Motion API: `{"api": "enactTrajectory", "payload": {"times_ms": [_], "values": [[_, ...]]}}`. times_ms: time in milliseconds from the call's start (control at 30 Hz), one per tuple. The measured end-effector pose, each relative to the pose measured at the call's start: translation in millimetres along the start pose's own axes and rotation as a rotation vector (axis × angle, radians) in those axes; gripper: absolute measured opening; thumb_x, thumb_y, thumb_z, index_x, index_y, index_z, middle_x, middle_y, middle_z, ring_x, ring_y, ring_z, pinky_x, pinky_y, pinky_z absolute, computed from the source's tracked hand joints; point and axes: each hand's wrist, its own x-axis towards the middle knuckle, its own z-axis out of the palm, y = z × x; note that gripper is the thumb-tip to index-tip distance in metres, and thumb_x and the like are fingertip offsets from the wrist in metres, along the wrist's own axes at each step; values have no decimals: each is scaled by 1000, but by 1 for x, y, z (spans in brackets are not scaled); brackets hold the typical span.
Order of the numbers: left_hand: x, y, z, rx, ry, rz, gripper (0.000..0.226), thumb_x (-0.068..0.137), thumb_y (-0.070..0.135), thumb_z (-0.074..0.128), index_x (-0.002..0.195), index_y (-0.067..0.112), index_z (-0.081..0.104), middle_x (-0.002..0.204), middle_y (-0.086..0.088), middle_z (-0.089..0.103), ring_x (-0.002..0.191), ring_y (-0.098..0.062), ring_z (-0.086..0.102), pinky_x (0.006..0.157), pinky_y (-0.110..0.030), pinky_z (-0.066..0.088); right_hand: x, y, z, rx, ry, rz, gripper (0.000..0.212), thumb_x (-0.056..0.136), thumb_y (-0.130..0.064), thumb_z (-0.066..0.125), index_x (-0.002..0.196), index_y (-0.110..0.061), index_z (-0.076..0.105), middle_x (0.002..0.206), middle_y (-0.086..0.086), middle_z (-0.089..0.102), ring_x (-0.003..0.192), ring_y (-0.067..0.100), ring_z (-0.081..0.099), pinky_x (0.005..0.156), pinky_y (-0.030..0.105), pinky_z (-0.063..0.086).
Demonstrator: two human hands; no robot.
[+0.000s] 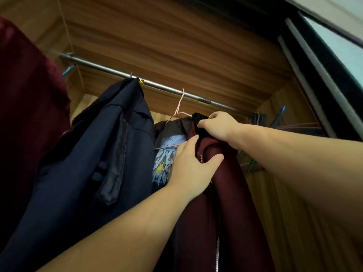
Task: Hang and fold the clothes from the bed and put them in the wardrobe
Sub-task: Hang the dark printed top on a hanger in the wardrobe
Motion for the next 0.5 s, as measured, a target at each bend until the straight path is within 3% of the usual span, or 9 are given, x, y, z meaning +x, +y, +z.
{"api": "enactTrajectory", "payload": {"times_ms": [100,200,267,367,500], "values": [[-27,-5,4,68,-18,-8,82,84,52,65,152,36,22,160,11,18,145,-6,17,104,-20,16,-25,12,-4,-25,67,-28,56,84,-38,61,134,-17,47,119,2,57,100,19,53,80,27,39],[-58,-1,-7,170,-62,-57,80,83,51,66,151,40,24,161,10,16,147,-4,14,106,-19,14,-52,21,-11,-55,26,-62,70,85,-46,57,146,-26,30,143,9,42,121,30,49,99,38,42],[-84,8,-14,255,-97,-113,74,83,49,67,148,43,30,161,9,17,146,-5,16,106,-19,13,-75,27,-16,-143,8,-119,76,86,-51,56,150,-30,21,153,11,26,134,37,36,109,45,34],[-127,26,-19,362,-178,-222,69,84,42,67,146,41,36,161,9,19,145,-10,22,104,-19,16,-124,40,-21,-203,6,-251,80,85,-45,59,151,-33,15,160,7,10,142,37,22,110,50,30],[-187,45,-21,480,-297,-303,63,86,35,66,144,38,41,160,7,22,146,-15,21,113,-28,23,-212,74,-33,-255,-147,-347,81,84,-39,63,150,-35,17,160,5,10,144,32,21,108,50,33]]}}
